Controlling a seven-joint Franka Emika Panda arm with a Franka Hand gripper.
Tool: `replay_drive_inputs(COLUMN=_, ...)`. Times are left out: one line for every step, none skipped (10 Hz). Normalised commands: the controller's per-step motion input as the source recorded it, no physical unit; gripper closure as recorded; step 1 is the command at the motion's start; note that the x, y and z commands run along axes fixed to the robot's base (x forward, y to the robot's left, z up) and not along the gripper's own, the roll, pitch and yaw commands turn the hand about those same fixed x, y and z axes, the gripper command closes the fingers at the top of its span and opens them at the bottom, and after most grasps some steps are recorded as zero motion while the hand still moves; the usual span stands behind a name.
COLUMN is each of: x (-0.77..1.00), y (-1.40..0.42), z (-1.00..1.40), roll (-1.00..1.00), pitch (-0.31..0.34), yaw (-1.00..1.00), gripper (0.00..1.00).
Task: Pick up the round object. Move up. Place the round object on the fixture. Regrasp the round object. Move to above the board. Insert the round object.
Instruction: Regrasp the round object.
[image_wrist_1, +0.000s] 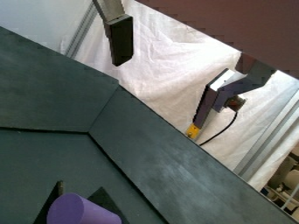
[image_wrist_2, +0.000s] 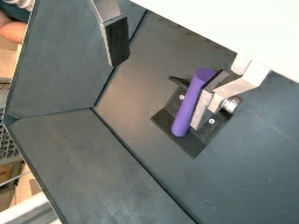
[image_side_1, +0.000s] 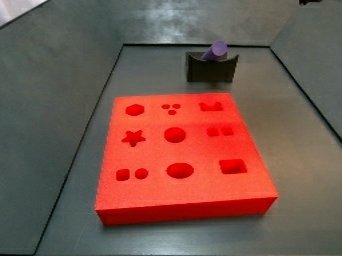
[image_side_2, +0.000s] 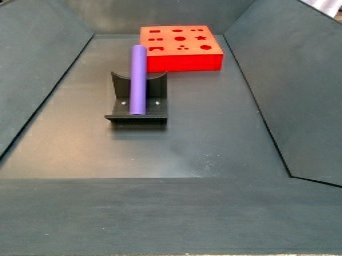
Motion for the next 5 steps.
replay_drive_inputs(x=0.06, y=0.04, z=-1.00, roll=0.20, pitch=0.153, yaw=0.10, gripper=0.00)
replay_drive_inputs(x=0.06, y=0.04, z=-1.00, roll=0.20, pitch=0.150, yaw=0.11, gripper=0.00)
replay_drive_inputs(x=0.07, y=0.03, z=-1.00, roll=0.18, pitch=0.135, yaw=0.14, gripper=0.00)
replay_drive_inputs(x=0.07, y=0.03, z=-1.00, roll=0.16, pitch=0.122, yaw=0.15, gripper=0.00)
replay_drive_inputs(x=0.09, y=0.02, z=-1.00, roll=0.14, pitch=0.091, yaw=0.16, gripper=0.00)
